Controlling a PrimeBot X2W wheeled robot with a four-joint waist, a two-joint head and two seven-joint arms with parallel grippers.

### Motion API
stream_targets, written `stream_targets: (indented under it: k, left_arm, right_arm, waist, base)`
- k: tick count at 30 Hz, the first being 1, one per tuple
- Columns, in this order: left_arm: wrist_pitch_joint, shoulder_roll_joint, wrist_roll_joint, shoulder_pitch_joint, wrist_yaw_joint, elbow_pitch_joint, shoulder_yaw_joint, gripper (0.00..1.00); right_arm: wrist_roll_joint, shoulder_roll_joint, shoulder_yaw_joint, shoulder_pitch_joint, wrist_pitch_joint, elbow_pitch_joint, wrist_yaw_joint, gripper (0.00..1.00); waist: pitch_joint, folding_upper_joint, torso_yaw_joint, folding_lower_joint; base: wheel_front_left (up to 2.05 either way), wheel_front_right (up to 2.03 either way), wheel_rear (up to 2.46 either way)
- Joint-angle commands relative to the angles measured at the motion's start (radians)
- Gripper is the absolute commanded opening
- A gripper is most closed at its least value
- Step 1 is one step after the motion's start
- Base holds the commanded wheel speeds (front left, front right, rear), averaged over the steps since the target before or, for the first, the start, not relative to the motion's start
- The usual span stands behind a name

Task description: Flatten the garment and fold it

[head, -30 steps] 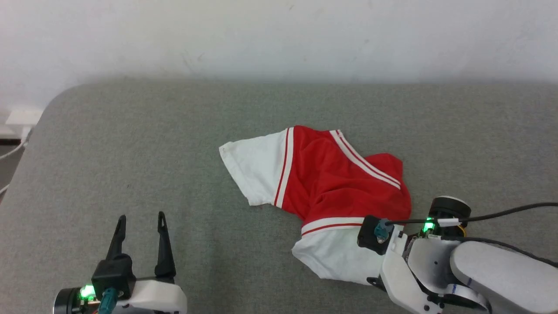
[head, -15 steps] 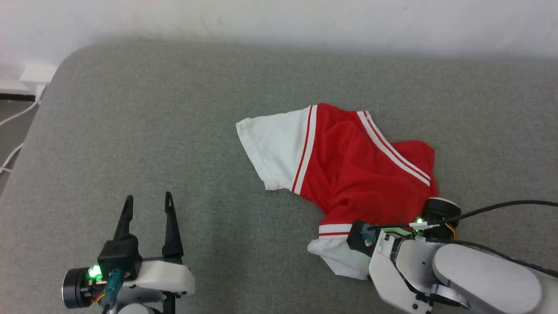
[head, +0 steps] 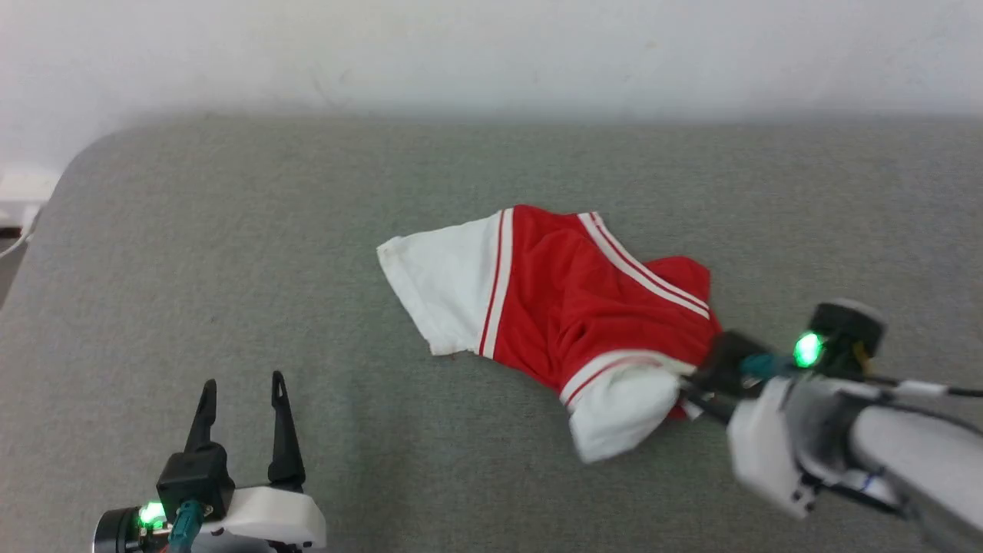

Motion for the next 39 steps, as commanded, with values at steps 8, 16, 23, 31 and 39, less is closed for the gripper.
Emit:
stream_targets:
  k: [8,16,23,31,39]
  left_arm:
    - [-0.005,-0.001,0.012,0.010,-0.020,-0.007,0.013,1.00]
    - [-0.005,-0.003,0.016,-0.012,-0.029,-0.007,-0.003,1.00]
    - [-0.005,-0.003,0.017,-0.027,-0.034,0.017,-0.002,1.00]
    - [-0.005,0.019,0.026,-0.018,-0.040,0.028,0.013,1.00]
    - [-0.005,0.081,0.039,-0.044,-0.059,0.025,0.025,1.00]
  right_arm:
    - [0.049,-0.163,-0.269,0.116,-0.054,0.029,-0.001,0.00]
    - [0.067,-0.179,-0.376,0.232,-0.044,0.265,-0.001,0.00]
    - [0.092,-0.119,-0.311,0.305,-0.058,0.445,-0.001,0.00]
    - [0.030,-0.104,-0.383,0.270,-0.279,0.458,-0.001,1.00]
    - [-0.083,-0.102,-0.652,0.341,-0.379,0.311,-0.001,1.00]
  waist:
    - [-0.041,-0.0001,-0.100,-0.0001]
    - [0.005,-0.0001,-0.076,-0.0001]
    - [0.011,-0.0001,-0.056,-0.0001]
    - [-0.055,-0.0001,-0.090,-0.0001]
    - [-0.099,-0.0001,-0.134,-0.0001]
  base:
    - [0.00,0.00,0.00]
    - [0.00,0.00,0.00]
    - [0.00,0.00,0.00]
    - [0.00,0.00,0.00]
    - [0.00,0.00,0.00]
